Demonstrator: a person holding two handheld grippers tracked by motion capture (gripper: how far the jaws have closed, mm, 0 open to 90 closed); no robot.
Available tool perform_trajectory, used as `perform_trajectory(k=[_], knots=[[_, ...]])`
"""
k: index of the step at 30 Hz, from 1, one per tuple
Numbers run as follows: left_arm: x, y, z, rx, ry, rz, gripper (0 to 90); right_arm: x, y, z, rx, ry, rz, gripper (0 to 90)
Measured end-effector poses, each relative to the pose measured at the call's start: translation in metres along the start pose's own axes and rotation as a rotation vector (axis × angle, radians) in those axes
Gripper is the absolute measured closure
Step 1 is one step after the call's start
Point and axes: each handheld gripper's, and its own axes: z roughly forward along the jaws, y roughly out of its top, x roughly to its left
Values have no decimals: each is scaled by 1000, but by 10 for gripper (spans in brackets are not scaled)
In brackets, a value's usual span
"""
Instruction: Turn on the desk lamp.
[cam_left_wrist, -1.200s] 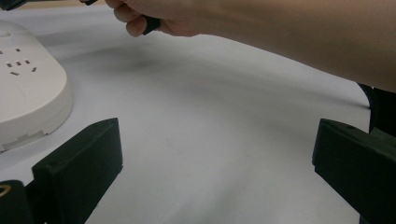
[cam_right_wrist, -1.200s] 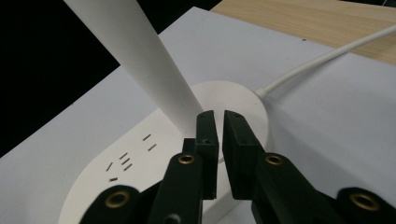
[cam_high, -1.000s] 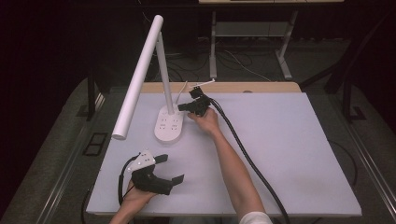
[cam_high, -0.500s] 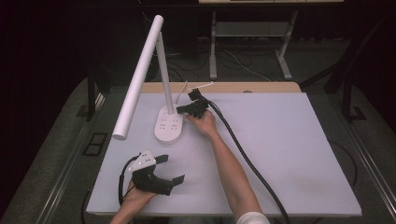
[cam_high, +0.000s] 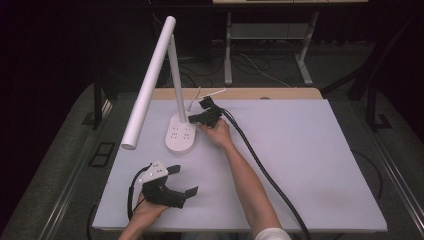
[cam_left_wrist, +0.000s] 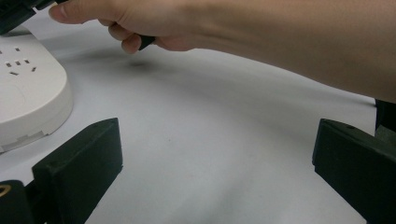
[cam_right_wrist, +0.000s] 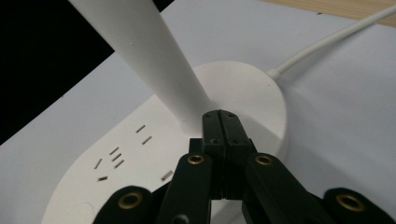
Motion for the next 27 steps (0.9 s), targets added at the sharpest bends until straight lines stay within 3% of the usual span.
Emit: perform_trajectory(k=[4, 11, 22, 27], knots=[[-1, 0, -1, -3, -11, 5, 5, 9, -1, 3, -8, -32, -45, 897], [-1, 0, -1, 0, -15, 5, 5, 15, 0, -6, -12, -35, -53, 897], [-2, 0, -1, 4, -15, 8, 5, 23, 4, -38, -28, -57, -111, 897], [-2, -1, 0, 3, -14, 3, 5, 23, 4, -62, -29, -69, -129, 897]])
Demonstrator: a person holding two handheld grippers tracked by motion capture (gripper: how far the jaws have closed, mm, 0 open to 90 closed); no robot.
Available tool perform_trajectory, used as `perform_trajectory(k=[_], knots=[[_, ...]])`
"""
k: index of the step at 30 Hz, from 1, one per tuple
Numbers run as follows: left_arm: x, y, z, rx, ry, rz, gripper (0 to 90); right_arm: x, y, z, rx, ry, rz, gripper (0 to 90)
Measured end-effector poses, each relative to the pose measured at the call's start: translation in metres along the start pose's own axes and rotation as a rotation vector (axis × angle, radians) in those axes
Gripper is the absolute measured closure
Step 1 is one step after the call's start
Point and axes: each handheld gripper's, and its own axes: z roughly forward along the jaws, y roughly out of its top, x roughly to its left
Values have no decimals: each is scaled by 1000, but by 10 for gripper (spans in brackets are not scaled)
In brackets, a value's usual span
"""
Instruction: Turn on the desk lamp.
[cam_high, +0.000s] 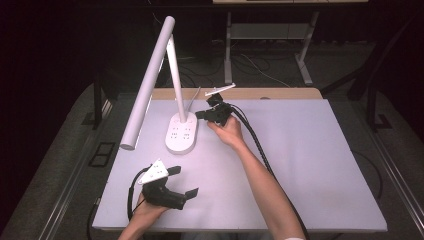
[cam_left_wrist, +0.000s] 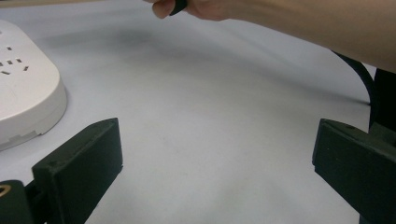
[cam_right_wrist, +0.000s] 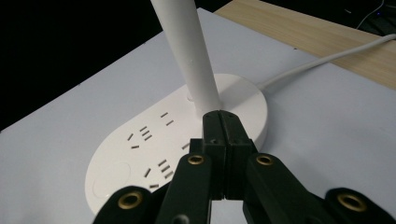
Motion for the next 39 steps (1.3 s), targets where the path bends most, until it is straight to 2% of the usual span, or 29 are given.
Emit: perform_trajectory(k=[2, 3, 8, 17, 18, 20, 21, 24, 25, 26, 27, 29, 30, 31, 32, 33, 34, 39], knots=[[0, 0, 0, 11, -2, 13, 5, -1, -1, -8, 0, -7, -8, 897], [0, 0, 0, 7, -3, 7, 5, -1, -1, -8, 0, -7, -8, 897], [1, 0, 2, 10, -4, 14, 5, -5, -5, -34, -11, -11, -21, 897], [1, 0, 4, 20, -2, 10, 6, -2, -13, -71, -14, -12, -45, 895], [1, 0, 3, 23, -2, 13, 6, -1, -16, -82, -22, -16, -41, 828], [2, 0, 4, 22, -1, 14, 6, 0, -19, -92, -39, -28, -42, 740], [2, 0, 4, 22, 0, 16, 6, 0, -19, -92, -39, -28, -42, 740], [2, 0, 4, 22, 3, 14, 6, 3, -27, -110, -60, -31, -37, 580], [2, 0, 4, 23, 4, 13, 6, 3, -27, -110, -60, -31, -37, 580], [2, 0, 4, 23, 4, 14, 6, 4, -29, -115, -65, -34, -37, 521], [2, 0, 4, 23, 4, 14, 6, 6, -34, -123, -72, -41, -36, 374], [2, 0, 4, 23, 3, 14, 6, 8, -38, -132, -66, -31, -46, 175], [2, 0, 4, 24, 3, 15, 6, 9, -40, -136, -67, -32, -52, 103], [2, 0, 4, 24, 3, 15, 6, 10, -43, -141, -72, -27, -52, 98], [2, 0, 4, 22, 4, 14, 6, 10, -46, -146, -74, -29, -54, 45], [2, 0, 4, 24, 5, 16, 6, 10, -46, -146, -74, -29, -54, 45], [2, 0, 4, 22, 5, 12, 6, 11, -48, -149, -66, -30, -55, 4], [1, 0, 4, 22, 5, 12, 6, 13, -66, -169, -63, -45, -45, 0]])
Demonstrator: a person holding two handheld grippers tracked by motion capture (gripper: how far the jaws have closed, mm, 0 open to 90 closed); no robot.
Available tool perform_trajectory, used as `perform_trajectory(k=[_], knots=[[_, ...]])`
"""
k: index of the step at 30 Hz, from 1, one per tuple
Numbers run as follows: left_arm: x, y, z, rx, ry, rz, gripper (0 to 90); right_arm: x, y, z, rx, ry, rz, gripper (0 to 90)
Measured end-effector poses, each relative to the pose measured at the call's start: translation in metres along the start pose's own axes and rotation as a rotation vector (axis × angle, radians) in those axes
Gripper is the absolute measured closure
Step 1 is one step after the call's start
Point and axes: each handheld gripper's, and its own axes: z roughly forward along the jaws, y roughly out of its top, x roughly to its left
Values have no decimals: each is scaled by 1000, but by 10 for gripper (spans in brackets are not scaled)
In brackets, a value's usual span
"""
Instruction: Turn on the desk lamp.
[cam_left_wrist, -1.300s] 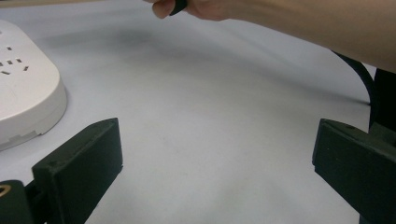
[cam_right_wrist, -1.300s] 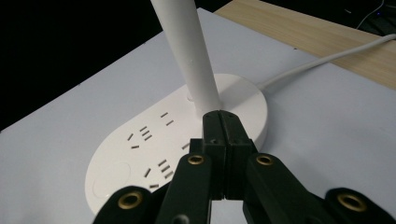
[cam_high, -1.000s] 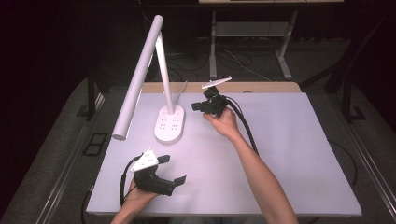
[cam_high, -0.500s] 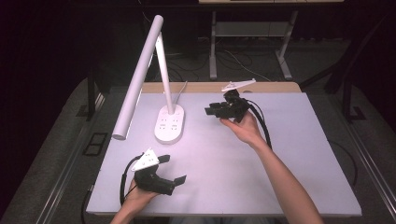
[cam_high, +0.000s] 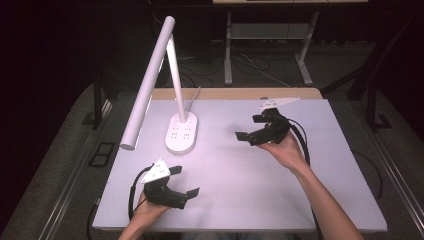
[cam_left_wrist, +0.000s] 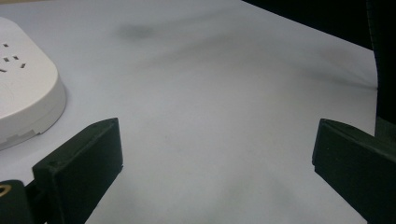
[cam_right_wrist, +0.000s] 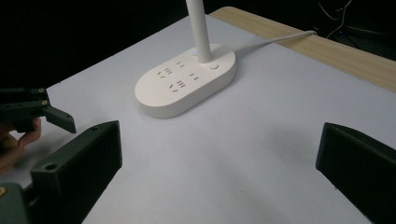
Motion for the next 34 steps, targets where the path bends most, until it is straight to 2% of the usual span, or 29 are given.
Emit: perform_trajectory(k=[10, 12, 13, 14, 17, 18, 19, 22, 23, 29, 34], knots=[[-1, 0, -1, 1, 2, 0, 6, 3, -34, -38, -4, -40, 29, 0], [-1, 0, 0, 2, 0, 1, 6, 2, -43, -45, -27, -58, 32, 0], [-1, 0, -1, 3, -1, 7, 6, 2, -54, -52, -29, -64, 55, 0], [-2, 0, -1, 2, -2, 7, 6, 2, -54, -52, -29, -64, 55, 0], [-3, 0, -1, 4, -1, 5, 6, 3, -73, -60, -25, -68, 76, 0], [-2, 0, -1, 5, -1, 6, 6, 4, -86, -65, -21, -67, 96, 0], [-2, 0, 0, 4, -1, 4, 6, 4, -86, -65, -21, -67, 96, 0], [-3, 0, -1, 5, 1, 7, 6, 8, -108, -74, -14, -78, 118, 0], [-3, 0, -1, 5, 1, 7, 6, 8, -108, -74, -14, -78, 118, 0], [-2, 0, -1, 3, 1, 2, 6, 11, -134, -86, -51, -116, 159, 0], [-1, 0, 0, 0, 3, -1, 7, 15, -151, -93, -53, -128, 181, 0]])
